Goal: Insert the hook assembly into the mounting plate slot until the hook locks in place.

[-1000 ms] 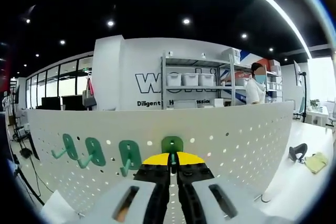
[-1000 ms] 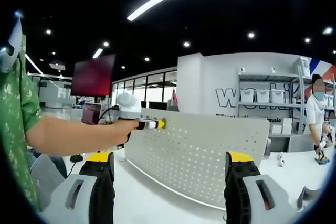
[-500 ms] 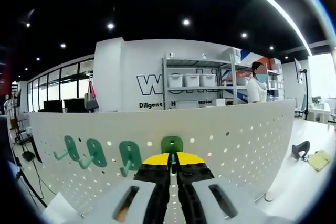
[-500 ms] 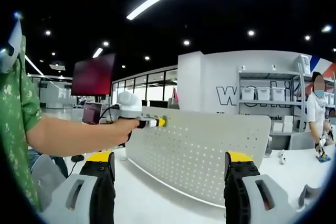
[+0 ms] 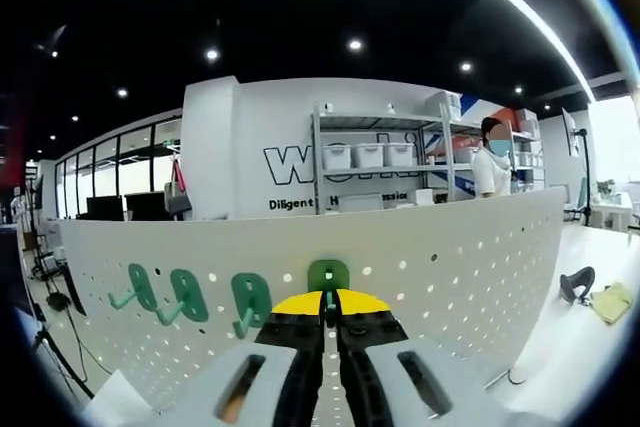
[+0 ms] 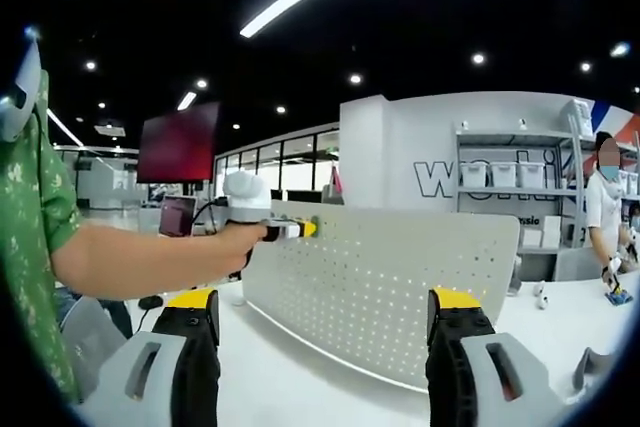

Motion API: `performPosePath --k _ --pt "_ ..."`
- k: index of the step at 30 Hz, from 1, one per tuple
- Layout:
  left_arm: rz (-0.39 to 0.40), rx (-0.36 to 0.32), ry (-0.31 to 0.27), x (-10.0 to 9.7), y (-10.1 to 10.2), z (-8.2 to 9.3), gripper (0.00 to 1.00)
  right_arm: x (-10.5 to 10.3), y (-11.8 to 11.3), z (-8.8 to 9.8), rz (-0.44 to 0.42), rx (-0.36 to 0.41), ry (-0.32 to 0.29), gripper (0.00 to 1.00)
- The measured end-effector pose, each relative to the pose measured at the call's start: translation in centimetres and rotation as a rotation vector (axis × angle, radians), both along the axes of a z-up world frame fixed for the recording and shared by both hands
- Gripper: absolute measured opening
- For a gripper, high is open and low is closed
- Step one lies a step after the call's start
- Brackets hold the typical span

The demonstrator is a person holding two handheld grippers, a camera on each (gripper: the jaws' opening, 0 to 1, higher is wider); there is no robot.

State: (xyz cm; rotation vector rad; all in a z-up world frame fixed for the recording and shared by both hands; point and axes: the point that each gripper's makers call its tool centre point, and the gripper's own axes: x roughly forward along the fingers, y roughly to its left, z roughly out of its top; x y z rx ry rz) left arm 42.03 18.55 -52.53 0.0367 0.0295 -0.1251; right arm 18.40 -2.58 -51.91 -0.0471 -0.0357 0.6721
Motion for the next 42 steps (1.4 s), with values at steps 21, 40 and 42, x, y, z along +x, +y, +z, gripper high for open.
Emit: performPosePath --k 21,40,42 --pt "0.010 0.027 -0.015 -0.11 -0.40 -0.45 0.03 0.35 0.19 0.04 0.009 0.001 0.006 0.86" --pt "0.023 0.032 -0.030 0.26 0.13 -0.58 0.04 0.51 0.17 -0.15 0.008 -0.004 0.010 0.86" --pt "0.022 0.033 -0.033 0.26 0.10 -0.60 0.04 0.54 0.10 -0.15 0.005 -0.005 0.011 0.86"
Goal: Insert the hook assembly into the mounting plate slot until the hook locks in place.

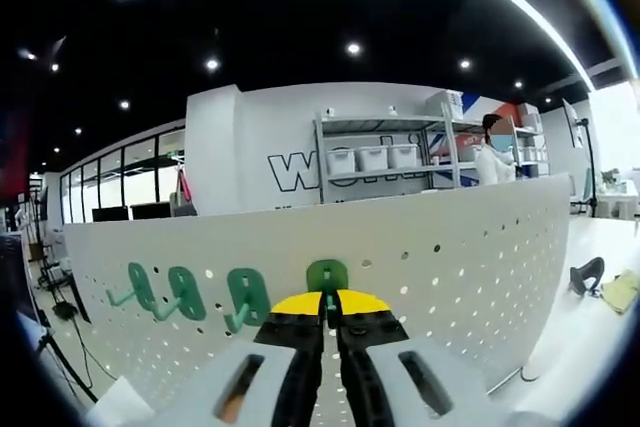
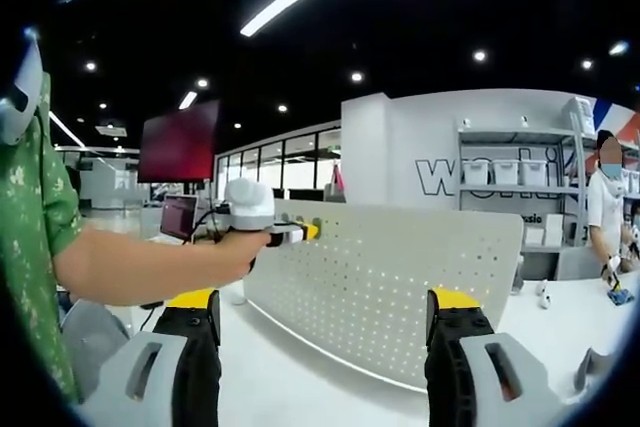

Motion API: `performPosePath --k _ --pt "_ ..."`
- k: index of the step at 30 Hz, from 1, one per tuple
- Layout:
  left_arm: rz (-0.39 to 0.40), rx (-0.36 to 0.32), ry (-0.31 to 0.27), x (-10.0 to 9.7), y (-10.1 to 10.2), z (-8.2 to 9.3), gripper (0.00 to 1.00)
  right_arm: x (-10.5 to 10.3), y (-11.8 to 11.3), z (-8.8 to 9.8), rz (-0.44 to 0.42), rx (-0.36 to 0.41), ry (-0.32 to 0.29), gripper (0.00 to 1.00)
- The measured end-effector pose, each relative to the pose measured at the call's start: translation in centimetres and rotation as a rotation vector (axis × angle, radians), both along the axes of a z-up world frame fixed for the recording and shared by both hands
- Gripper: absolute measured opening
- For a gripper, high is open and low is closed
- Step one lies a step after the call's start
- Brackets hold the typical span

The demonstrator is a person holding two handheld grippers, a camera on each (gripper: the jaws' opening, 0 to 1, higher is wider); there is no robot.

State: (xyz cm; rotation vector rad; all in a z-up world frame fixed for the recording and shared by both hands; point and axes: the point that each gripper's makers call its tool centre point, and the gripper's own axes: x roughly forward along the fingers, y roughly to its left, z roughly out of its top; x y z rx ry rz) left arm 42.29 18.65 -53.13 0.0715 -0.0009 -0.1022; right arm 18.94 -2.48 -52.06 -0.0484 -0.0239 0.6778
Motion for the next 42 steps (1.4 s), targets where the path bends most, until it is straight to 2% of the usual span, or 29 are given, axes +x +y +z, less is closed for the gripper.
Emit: performPosePath --k 15,22,42 --pt "-0.014 -0.001 0.003 0.1 -0.3 -0.2 0.07 0.0 0.0 -0.1 -0.005 -0.003 0.003 0.86" --pt "-0.026 -0.011 0.002 0.0 -0.5 -0.3 0.13 -0.1 0.0 0.0 -0.006 -0.006 0.001 0.86" --pt "-0.047 -0.027 -0.006 -1.7 -0.5 -0.2 0.21 -0.7 0.6 0.5 -0.006 -0.017 -0.008 0.86"
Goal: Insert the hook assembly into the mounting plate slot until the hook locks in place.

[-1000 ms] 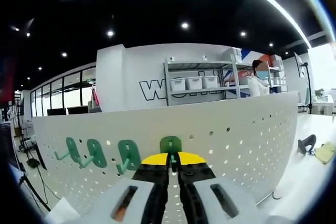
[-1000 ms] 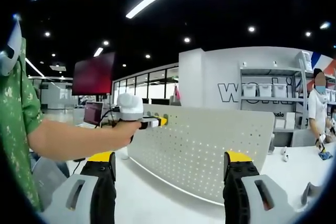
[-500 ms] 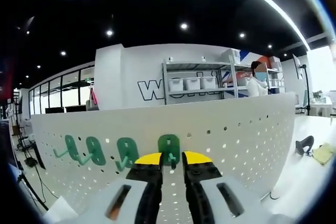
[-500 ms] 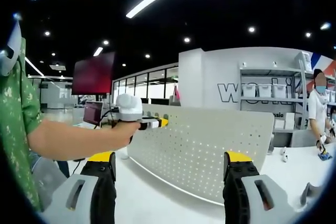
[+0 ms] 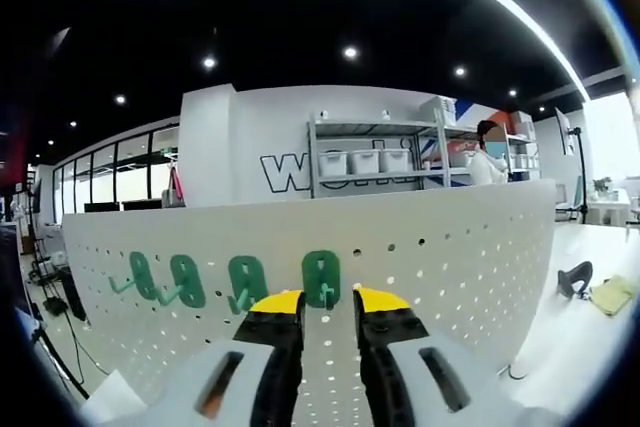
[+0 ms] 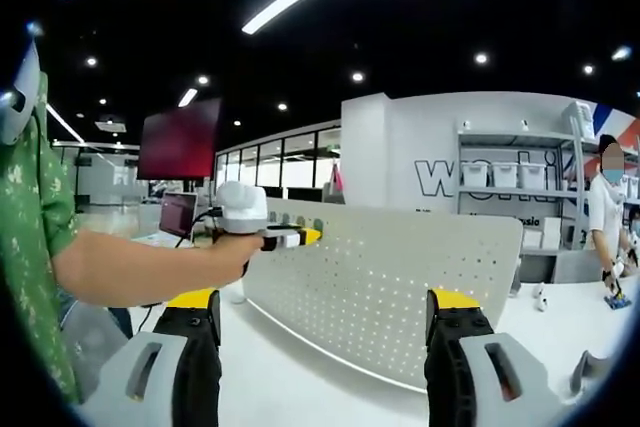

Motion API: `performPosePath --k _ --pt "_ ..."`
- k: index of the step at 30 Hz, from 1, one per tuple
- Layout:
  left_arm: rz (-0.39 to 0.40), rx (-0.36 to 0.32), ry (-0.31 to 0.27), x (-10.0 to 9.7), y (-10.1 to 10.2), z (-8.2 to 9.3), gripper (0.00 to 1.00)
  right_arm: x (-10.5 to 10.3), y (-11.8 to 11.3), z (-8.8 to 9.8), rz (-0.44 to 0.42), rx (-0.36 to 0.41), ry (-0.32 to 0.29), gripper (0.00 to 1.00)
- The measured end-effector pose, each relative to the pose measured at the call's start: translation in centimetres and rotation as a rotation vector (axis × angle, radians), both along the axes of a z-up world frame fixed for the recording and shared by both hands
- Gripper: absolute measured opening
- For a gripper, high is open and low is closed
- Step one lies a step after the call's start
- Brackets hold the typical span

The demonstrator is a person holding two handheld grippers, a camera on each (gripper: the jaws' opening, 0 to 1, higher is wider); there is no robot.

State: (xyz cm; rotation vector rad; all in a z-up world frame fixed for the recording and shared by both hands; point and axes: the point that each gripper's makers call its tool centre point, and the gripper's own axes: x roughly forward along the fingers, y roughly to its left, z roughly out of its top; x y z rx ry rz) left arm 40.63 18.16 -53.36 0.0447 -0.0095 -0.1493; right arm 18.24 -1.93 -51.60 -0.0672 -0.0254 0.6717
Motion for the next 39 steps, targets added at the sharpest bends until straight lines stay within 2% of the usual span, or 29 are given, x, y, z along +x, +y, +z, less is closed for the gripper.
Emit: performPosePath --k 9,24,33,39 --pt "-0.010 0.003 -0.007 -1.1 -0.1 0.4 0.24 -0.3 0.2 0.4 -0.002 -0.006 -0.009 0.86" --pt "-0.063 -0.008 -0.033 -4.6 0.4 1.7 0.30 -1.5 1.1 1.3 -0.009 -0.028 -0.023 0.86" --pt "-0.103 -0.005 -0.060 -7.6 0.9 3.2 0.32 -2.4 1.7 1.6 -0.020 -0.033 -0.028 0.86" --pt "-0.133 -0.002 -0.073 -10.4 1.3 4.0 0.35 -3.1 2.2 1.8 -0.022 -0.036 -0.031 0.86"
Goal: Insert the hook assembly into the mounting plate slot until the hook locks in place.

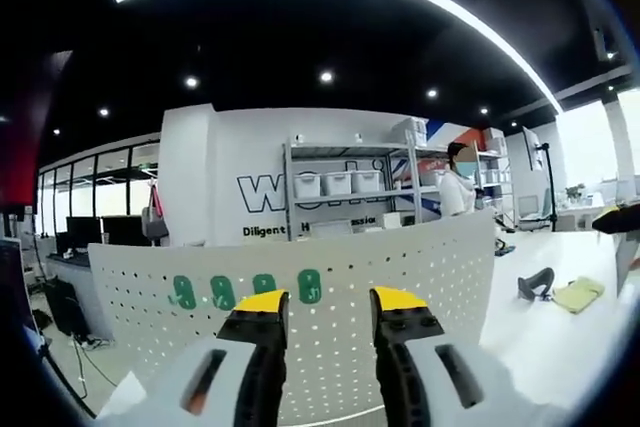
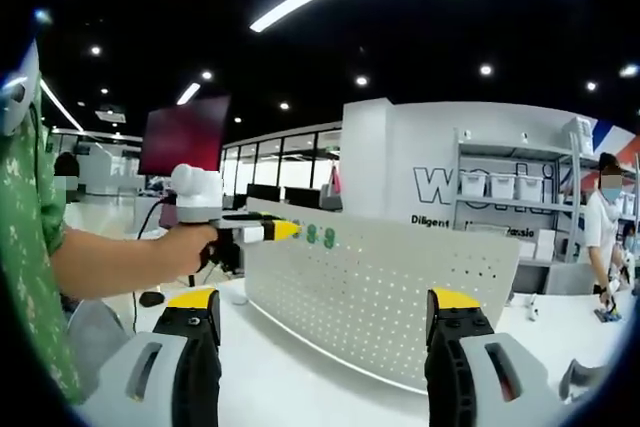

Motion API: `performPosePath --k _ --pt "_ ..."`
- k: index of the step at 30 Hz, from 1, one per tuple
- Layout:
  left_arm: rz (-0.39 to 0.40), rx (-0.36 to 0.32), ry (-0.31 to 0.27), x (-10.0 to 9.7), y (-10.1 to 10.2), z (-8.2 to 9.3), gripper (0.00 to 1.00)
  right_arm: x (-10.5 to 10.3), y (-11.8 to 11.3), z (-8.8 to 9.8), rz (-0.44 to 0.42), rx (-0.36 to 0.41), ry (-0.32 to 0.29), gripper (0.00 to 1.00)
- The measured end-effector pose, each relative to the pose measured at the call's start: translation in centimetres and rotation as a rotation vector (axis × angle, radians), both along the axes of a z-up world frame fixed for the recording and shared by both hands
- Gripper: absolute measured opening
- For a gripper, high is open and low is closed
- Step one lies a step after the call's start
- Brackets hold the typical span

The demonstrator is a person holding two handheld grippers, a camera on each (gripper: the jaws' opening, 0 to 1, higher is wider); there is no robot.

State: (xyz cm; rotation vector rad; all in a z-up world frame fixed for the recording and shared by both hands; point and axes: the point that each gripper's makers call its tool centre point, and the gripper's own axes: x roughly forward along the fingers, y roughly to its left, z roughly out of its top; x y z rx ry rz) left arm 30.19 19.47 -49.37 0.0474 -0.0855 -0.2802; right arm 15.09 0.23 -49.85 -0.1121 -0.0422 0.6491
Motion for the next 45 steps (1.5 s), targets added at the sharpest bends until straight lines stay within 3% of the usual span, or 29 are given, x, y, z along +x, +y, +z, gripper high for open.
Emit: performPosePath --k 13,30,34,37,45 --pt "-0.050 0.004 0.022 -6.0 2.0 -0.2 0.45 -1.3 1.7 0.5 0.003 -0.001 -0.005 0.86" --pt "-0.044 0.011 0.101 -12.3 8.0 -3.3 0.57 -2.1 4.7 -0.5 -0.012 0.023 0.017 0.87" --pt "-0.051 0.041 0.120 -13.8 9.2 -4.7 0.58 -2.3 5.7 -1.5 -0.018 0.041 0.039 0.88" --pt "-0.049 0.025 0.131 -14.4 10.3 -5.2 0.59 -2.4 6.3 -2.3 -0.017 0.055 0.062 0.89" --pt "-0.043 0.012 0.145 -16.1 13.1 -7.7 0.64 -2.7 7.5 -3.9 -0.056 0.105 0.012 0.90"
